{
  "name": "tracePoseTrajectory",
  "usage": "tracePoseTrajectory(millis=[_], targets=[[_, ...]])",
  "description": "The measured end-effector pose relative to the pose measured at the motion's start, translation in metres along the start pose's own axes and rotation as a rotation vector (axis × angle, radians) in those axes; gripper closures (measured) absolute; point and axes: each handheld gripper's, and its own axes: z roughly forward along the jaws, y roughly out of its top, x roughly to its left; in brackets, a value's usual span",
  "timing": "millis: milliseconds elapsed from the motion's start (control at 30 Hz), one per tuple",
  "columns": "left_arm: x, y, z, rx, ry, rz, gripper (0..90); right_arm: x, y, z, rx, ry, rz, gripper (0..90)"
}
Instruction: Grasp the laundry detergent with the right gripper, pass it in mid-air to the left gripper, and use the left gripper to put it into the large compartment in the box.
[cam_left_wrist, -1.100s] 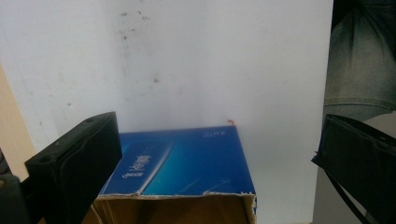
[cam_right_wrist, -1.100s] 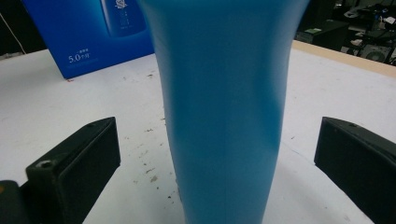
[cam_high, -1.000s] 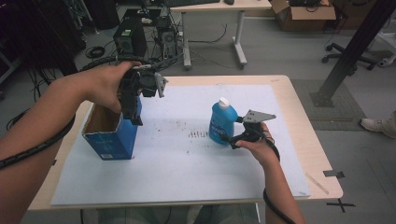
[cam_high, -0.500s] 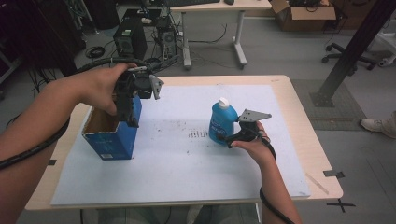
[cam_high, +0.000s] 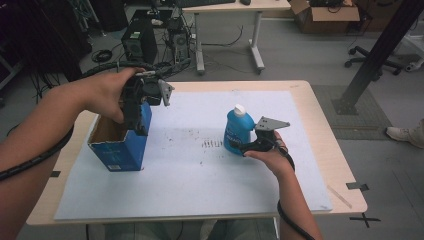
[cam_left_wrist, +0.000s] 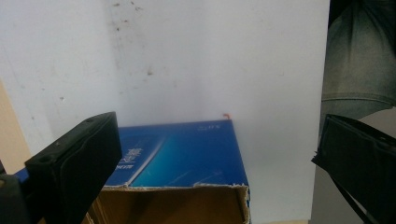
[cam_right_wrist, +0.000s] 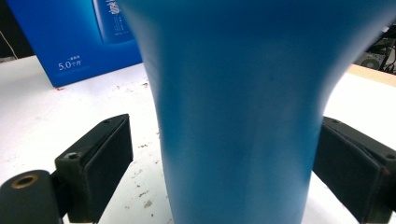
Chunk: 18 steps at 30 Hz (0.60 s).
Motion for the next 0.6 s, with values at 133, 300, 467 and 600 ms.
tracePoseTrajectory(millis=[133,300,467,600], targets=[[0.0002,0.0005,0.0001,0.000,0.002,0.001,0.4,0.0009,0.0000,0.0003,-0.003,0.002,-0.002,11.8],[-0.0003,0.0008,0.0001,0.003,0.003,0.003,0.4,0.0016,-0.0002,0.0014,-0.008,0.005,-0.003,15.3],[-0.0005,0.0008,0.0001,0.004,0.003,0.001,0.4,0.0019,-0.0006,0.0021,-0.011,0.004,-0.006,18.3],[-0.0004,0.0017,0.0006,0.006,0.004,0.001,0.4,0.0021,-0.0005,0.0015,-0.014,-0.002,-0.007,21.2]])
